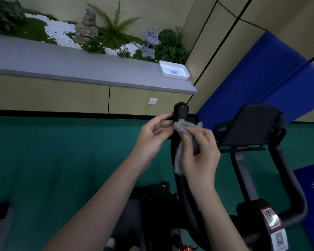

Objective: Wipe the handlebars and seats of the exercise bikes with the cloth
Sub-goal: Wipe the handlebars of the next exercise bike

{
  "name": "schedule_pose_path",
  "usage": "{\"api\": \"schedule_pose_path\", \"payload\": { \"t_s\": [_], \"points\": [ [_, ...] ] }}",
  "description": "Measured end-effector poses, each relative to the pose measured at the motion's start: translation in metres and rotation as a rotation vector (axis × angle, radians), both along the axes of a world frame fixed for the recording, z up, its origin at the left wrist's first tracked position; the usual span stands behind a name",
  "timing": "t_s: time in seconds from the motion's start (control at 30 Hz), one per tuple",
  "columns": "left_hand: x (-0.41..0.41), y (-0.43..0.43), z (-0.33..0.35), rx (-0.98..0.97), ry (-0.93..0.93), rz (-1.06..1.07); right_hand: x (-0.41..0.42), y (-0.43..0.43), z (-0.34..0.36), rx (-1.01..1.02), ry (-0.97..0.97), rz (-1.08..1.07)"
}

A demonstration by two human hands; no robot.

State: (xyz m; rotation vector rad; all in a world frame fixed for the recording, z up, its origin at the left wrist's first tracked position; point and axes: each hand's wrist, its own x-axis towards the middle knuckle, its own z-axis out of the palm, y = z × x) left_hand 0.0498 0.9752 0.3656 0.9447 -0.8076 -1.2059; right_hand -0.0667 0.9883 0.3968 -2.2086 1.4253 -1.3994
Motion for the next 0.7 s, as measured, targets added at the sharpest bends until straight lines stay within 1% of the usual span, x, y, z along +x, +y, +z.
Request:
{"api": "schedule_pose_path", "payload": {
  "t_s": [0.1, 0.17, 0.23, 0.27, 0.33, 0.4, 0.57, 0.7],
  "points": [
    [0.0, 0.0, 0.001, -0.013, -0.007, 0.001, 0.001, 0.0, 0.006, 0.019, -0.036, -0.068],
    [-0.001, 0.0, 0.002, -0.017, 0.001, 0.005, 0.008, -0.014, 0.019, -0.011, -0.075, -0.136],
    [-0.002, 0.0, 0.002, -0.018, -0.003, 0.016, 0.017, -0.032, 0.036, -0.003, -0.067, -0.17],
    [-0.002, 0.001, 0.002, -0.017, -0.004, 0.021, 0.019, -0.04, 0.041, 0.04, -0.034, -0.171],
    [-0.003, 0.001, 0.002, -0.02, -0.006, 0.034, 0.019, -0.054, 0.044, 0.202, 0.043, -0.145],
    [-0.003, 0.002, 0.002, -0.029, -0.01, 0.044, 0.016, -0.059, 0.042, 0.344, 0.074, -0.108],
    [-0.004, 0.003, 0.004, -0.044, -0.02, 0.054, 0.01, -0.044, 0.029, 0.445, 0.088, -0.084],
    [-0.006, 0.003, 0.005, -0.043, -0.026, 0.067, 0.009, -0.037, 0.019, 0.467, 0.056, -0.096]
  ]
}}
